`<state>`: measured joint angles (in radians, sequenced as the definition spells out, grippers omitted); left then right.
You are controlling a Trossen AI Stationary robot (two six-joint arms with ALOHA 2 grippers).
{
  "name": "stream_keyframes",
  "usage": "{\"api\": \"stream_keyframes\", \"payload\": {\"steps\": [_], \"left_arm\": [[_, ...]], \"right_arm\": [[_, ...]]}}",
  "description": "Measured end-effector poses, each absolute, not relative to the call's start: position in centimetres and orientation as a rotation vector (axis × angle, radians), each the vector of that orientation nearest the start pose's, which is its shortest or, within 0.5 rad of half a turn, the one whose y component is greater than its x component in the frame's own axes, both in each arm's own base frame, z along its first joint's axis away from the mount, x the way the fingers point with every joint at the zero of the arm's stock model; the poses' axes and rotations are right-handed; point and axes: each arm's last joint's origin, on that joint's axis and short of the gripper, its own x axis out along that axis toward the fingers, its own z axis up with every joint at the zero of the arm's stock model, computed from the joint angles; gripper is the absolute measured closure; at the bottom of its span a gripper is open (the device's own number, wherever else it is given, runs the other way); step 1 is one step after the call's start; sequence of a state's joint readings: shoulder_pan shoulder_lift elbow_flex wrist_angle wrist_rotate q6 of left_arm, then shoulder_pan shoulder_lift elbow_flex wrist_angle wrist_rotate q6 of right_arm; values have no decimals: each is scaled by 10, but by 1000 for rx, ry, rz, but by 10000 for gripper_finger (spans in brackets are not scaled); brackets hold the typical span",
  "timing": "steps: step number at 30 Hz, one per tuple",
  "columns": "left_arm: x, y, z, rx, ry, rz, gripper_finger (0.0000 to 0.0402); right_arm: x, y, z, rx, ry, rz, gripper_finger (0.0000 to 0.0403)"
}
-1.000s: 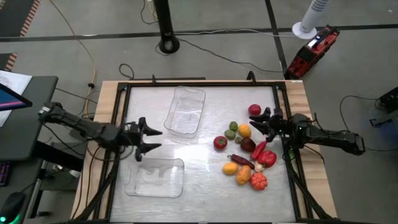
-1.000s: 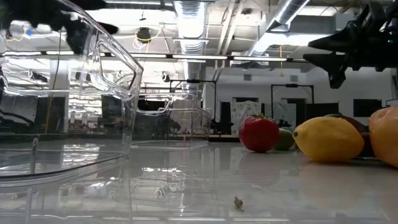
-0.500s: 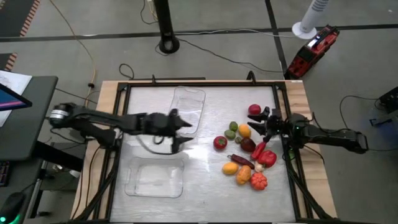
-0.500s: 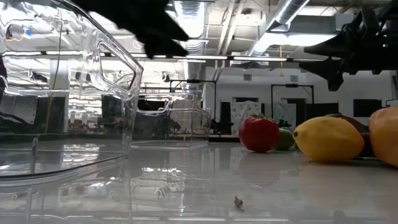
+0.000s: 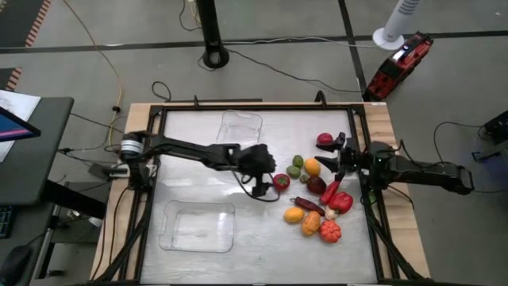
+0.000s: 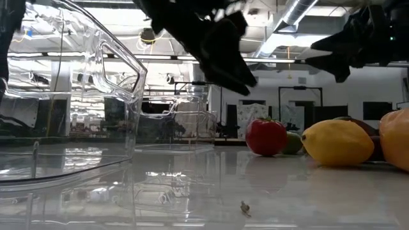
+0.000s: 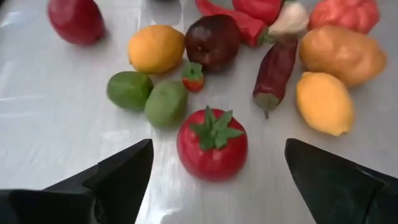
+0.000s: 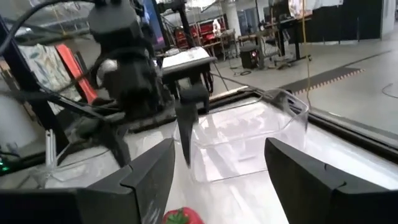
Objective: Sort produce into baskets
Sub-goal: Put the bottom tomato into the top transparent bin
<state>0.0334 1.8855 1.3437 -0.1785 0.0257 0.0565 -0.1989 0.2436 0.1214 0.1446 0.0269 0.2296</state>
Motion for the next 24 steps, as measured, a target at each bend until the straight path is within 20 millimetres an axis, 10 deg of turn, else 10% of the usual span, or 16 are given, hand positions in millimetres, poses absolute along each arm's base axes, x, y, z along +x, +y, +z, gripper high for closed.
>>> {"api": "stream_keyframes", "payload": {"steps": [12,24], "left_arm": [[458,22,174,59,747,-9,37],[458,21,161,10,824,-29,40]], "right_arm": [[108,-22,197,168,12,-198,126],[109,-21,198,145,9,-169,126]]}}
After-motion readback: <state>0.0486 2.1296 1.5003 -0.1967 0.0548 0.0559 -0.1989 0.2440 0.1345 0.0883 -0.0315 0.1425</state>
